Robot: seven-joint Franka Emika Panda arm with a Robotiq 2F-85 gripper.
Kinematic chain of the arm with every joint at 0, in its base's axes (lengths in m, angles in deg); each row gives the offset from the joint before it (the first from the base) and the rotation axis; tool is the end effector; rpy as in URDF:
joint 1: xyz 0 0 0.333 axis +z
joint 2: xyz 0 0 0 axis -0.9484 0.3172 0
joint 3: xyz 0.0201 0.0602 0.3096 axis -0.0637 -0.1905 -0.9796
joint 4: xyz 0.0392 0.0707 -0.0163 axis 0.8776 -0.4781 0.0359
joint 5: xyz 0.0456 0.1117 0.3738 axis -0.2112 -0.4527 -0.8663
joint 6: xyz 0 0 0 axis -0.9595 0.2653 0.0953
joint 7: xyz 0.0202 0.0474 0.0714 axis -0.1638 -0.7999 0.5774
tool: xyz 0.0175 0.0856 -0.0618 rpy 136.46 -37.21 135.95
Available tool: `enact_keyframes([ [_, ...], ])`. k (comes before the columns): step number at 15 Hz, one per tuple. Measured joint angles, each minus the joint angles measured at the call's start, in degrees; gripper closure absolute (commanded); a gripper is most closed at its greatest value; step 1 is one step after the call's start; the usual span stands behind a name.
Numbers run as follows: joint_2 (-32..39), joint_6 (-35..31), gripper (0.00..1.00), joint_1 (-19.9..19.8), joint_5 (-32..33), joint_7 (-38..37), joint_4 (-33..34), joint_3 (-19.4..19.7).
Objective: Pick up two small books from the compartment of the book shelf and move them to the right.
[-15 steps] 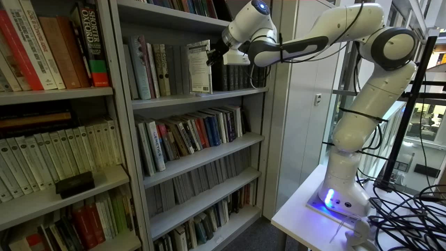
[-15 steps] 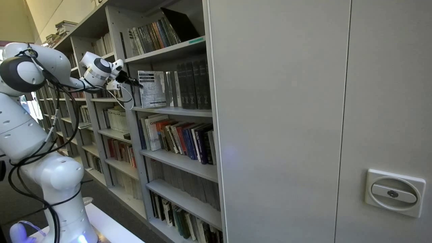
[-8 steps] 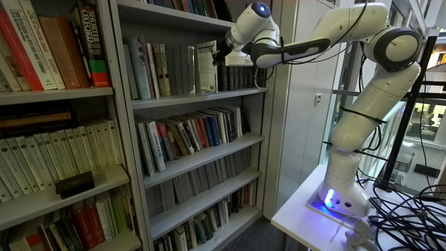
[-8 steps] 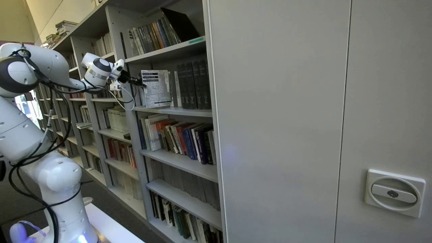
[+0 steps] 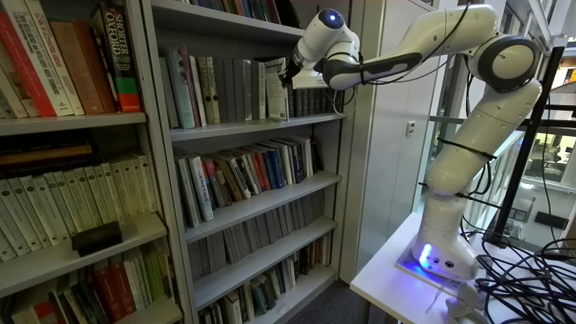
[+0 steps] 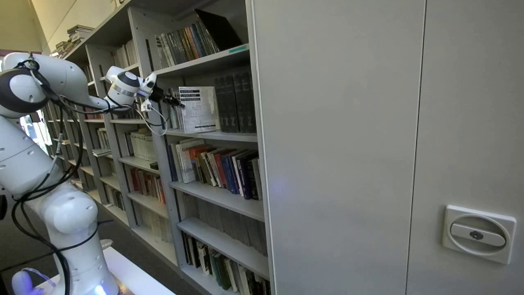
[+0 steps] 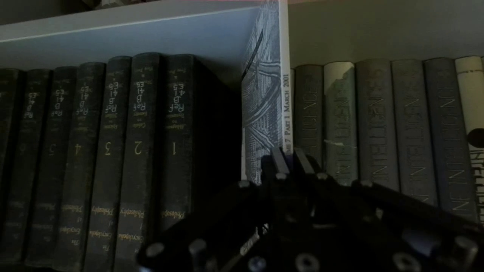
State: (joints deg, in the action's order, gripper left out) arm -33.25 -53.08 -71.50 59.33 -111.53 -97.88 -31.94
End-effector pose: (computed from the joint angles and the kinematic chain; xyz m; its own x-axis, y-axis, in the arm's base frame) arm 0.4505 0.2103 0.6762 0.4768 -0.1285 0.8696 -0.3056 -0.9518 0.0269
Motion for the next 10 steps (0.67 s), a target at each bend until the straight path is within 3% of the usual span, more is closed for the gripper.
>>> enact_keyframes([
  [10,2.48,2.14,0.98,-0.04,3.23,-0.23,3.19,0.25],
])
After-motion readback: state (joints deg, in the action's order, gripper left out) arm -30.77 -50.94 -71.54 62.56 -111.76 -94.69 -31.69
